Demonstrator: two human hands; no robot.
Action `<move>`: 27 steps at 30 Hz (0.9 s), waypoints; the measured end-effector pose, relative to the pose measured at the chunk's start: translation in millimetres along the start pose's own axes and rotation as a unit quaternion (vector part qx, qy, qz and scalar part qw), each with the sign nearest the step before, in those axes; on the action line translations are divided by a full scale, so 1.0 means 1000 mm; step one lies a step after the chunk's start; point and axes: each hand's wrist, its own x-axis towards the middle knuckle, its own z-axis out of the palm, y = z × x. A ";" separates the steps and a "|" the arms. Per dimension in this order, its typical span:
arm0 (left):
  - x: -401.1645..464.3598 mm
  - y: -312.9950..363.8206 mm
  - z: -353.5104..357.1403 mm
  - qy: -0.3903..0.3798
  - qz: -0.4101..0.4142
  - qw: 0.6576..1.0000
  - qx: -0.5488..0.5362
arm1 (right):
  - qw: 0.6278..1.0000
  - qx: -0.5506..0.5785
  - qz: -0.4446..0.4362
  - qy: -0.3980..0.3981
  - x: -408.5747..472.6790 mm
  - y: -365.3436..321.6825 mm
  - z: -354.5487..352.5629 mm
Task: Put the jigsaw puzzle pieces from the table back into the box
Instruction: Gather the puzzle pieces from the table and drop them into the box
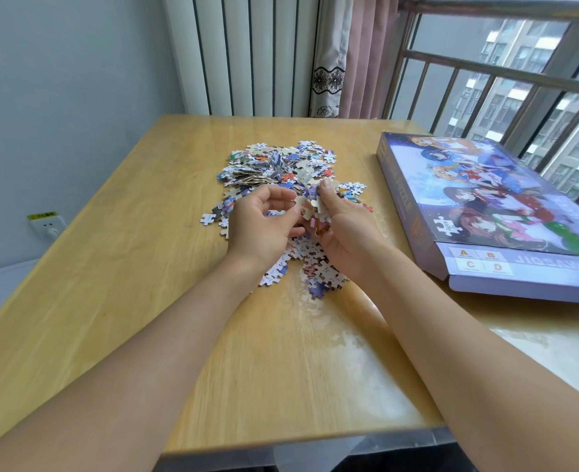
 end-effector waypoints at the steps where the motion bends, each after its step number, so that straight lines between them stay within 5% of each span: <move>1: 0.000 0.000 -0.001 -0.002 0.013 1.000 0.010 | 1.000 -0.005 0.001 -0.008 0.001 0.000 -0.001; 15: 0.005 -0.003 -0.004 0.008 -0.016 0.999 -0.030 | 0.999 0.008 0.029 -0.030 0.000 -0.005 -0.006; 27: -0.001 -0.002 -0.007 0.034 0.117 0.990 0.065 | 0.995 0.069 0.063 -0.036 0.001 -0.006 -0.012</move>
